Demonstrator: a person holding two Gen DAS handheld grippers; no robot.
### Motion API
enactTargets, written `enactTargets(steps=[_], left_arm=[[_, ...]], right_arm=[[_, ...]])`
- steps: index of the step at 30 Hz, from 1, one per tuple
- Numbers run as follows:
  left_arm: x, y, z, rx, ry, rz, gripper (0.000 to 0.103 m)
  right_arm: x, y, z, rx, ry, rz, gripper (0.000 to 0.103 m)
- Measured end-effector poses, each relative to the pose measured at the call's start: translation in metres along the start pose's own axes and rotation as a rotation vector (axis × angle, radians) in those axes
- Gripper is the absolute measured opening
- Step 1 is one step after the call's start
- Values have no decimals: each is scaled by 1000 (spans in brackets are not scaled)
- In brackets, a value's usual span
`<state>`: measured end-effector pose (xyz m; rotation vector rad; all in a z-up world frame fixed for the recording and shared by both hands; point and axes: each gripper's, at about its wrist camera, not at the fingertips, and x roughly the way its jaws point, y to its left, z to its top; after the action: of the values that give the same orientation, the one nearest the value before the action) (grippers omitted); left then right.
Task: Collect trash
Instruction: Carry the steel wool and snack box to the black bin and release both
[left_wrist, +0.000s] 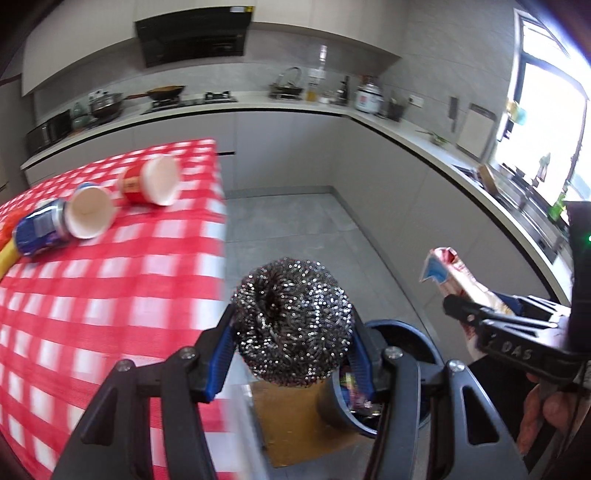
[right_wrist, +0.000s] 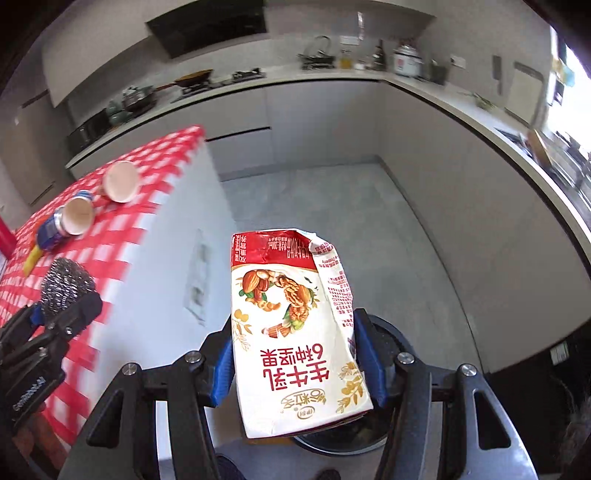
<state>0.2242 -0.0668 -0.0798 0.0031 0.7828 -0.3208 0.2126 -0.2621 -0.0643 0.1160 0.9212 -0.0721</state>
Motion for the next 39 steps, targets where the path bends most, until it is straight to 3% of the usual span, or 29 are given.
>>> enactTargets(steps=[9,13,16,18,29,39], left_arm=[[31,-47,-19,23,48,-11,56],[47,-63,-30,19,75,0,56],[55,-70,-37,17,88,13,56],[62,-76,-41,14,98,23,56],[101,-115,-69,-24,149,12,56],[131,-154,-72,-56,171,1,57]], right_arm=[[43,-62,-32,28,91,-23,60],[64,-79,-42,29,127,2,60],[89,-86,-47,22,201,50,64],[96,-95,-48,30,188,29,73],[81,-147,-31,152,76,-48,73],[80,-167,-41,129,87,-73,73]])
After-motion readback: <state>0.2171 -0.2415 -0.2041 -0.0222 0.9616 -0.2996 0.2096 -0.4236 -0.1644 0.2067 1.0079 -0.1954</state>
